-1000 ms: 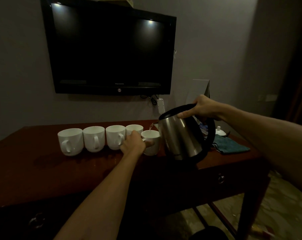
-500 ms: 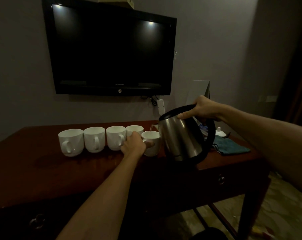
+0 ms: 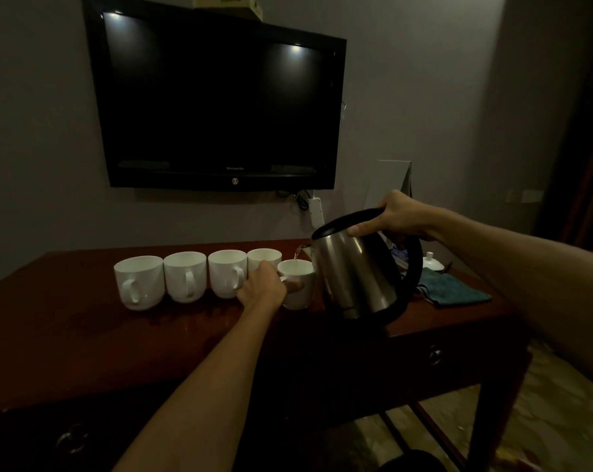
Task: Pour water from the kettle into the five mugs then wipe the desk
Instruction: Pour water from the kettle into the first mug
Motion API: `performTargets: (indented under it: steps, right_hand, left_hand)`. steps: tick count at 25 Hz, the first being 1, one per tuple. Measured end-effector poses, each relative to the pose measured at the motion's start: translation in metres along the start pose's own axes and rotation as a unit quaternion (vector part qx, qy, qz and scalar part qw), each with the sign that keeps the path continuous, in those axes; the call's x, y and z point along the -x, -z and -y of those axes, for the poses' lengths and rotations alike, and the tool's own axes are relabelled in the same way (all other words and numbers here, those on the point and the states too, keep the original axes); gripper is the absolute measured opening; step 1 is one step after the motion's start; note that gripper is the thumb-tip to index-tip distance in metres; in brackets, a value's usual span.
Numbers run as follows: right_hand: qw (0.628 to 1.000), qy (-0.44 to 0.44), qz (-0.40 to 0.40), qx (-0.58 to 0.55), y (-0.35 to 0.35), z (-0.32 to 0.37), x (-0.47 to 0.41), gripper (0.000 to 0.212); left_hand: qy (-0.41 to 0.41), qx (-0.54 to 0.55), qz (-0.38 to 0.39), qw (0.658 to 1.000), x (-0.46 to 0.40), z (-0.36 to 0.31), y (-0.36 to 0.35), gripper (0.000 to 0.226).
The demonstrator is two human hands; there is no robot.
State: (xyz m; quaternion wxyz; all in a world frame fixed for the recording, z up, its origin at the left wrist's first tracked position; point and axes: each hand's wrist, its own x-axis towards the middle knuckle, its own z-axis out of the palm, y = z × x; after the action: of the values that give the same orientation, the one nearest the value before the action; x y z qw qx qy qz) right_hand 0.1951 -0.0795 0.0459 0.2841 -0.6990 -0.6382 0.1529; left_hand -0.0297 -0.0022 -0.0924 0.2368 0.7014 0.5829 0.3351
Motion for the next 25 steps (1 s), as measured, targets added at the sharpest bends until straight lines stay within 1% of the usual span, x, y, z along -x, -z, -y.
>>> performTargets:
  steps: [4,10,12,14,19,22,25]
  right_hand:
    - [1.0,-0.002,-0.001,0.004,0.0004,0.0007,0.0,0.049]
    - [1.0,0.003,0.002,0.016,0.0004,0.0014,0.0002,0.044]
    - [1.0,0.002,0.0,0.014,0.0004,0.0018,0.0003,0.048]
    - [1.0,0.002,-0.004,0.011,0.0002,0.0009,-0.0009,0.057]
    - [1.0,0.001,-0.008,0.014,0.0005,0.0005,-0.0031,0.06]
    - [1.0,-0.002,-0.005,0.01,0.0013,0.0004,-0.0035,0.063]
    - [1.0,-0.002,-0.003,0.014,0.0012,0.0016,-0.0047,0.071]
  left_hand:
    - [-0.001,-0.003,-0.003,1.0,-0.0021,0.0019,-0.0018,0.05]
    - [-0.001,-0.005,-0.002,1.0,-0.0045,0.0042,-0.0035,0.052]
    - [0.001,-0.01,-0.008,1.0,-0.0028,0.0029,-0.0033,0.048]
    - [0.007,-0.013,-0.016,1.0,-0.0013,0.0019,-0.0023,0.045]
    - [0.007,-0.011,-0.01,1.0,-0.0015,0.001,-0.0021,0.051]
    - [0.003,-0.014,-0.007,1.0,-0.0018,0.0015,-0.0018,0.051]
    - [0.001,-0.011,-0.002,1.0,-0.0032,0.0027,-0.0019,0.052]
